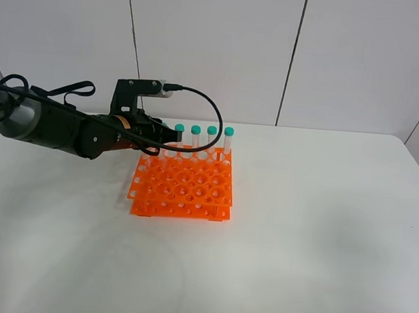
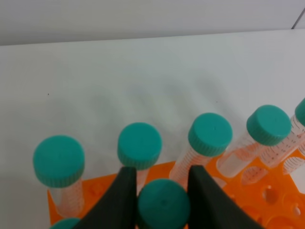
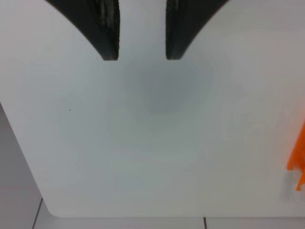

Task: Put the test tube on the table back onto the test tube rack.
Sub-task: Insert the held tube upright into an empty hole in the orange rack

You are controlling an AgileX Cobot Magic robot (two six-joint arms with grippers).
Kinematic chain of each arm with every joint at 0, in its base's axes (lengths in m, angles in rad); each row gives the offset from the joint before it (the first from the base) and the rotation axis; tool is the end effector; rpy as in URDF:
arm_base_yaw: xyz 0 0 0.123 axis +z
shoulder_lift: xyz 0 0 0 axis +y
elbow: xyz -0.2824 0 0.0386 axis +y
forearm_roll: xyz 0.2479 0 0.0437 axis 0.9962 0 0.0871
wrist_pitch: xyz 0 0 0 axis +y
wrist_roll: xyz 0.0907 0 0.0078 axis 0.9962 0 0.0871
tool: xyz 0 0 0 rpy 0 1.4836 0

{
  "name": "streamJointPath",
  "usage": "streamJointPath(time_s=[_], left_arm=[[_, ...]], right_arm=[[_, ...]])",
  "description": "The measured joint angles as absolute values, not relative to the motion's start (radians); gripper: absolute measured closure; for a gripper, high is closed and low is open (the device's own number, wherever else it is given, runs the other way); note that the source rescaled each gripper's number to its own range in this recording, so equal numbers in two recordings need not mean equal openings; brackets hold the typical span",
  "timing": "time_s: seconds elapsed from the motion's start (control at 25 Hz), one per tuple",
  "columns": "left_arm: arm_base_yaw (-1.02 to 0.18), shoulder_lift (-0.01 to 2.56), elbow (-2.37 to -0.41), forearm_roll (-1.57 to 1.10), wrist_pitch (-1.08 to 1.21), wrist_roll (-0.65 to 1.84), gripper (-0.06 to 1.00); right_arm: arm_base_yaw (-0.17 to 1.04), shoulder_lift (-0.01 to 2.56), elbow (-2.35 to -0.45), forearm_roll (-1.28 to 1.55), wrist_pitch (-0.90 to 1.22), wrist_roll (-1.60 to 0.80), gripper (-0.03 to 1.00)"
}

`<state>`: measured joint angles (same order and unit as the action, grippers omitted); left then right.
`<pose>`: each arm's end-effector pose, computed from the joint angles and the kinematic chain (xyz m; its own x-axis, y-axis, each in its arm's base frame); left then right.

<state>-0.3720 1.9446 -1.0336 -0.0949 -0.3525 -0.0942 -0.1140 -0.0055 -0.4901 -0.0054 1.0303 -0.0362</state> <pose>0.3798 -0.1450 0.1612 -0.4784 -0.0089 -0.8781 0.2532 0.9561 -0.1476 -0.0033 0.0000 0.2769 -0.4342 0.0105 -0.9008 0.1011 0.9942 -0.0371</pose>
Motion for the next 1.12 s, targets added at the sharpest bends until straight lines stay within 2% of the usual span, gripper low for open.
streamJointPath(time_s=[0.32, 0.36, 0.4, 0.48, 0.52, 0.6, 0.72, 1.12], left_arm=[[-0.372, 1.945, -1.034, -0.095, -0.352, -0.094, 0.94], [-0.372, 1.945, -1.034, -0.095, -0.352, -0.094, 0.90], [-0.372, 1.945, -1.034, -0.095, -0.352, -0.094, 0.78], [-0.372, 1.945, -1.034, -0.095, -0.353, -0.094, 0.35], [-0.372, 1.945, -1.034, -0.095, -0.354, -0.094, 0.23], [-0.372, 1.945, -1.034, -0.095, -0.355, -0.094, 0.07], [-0.372, 1.945, -1.034, -0.095, -0.355, -0.094, -0.02], [-0.372, 1.945, -1.034, -0.095, -0.356, -0.094, -0.04]], right_arm=[[-0.114, -0.005, -0.490, 0.000, 1.030, -0.036, 0.61], [-0.114, -0.005, -0.490, -0.005, 1.030, -0.036, 0.61], [-0.114, -0.005, -0.490, 0.000, 1.030, -0.036, 0.61], [-0.114, -0.005, -0.490, -0.005, 1.030, -0.036, 0.61], [-0.114, -0.005, -0.490, -0.005, 1.030, -0.036, 0.61], [-0.114, -0.005, -0.490, 0.000, 1.030, -0.036, 0.61], [-0.114, -0.005, -0.490, 0.000, 1.030, -0.036, 0.61], [-0.114, -0.005, -0.490, -0.005, 1.030, -0.036, 0.61]])
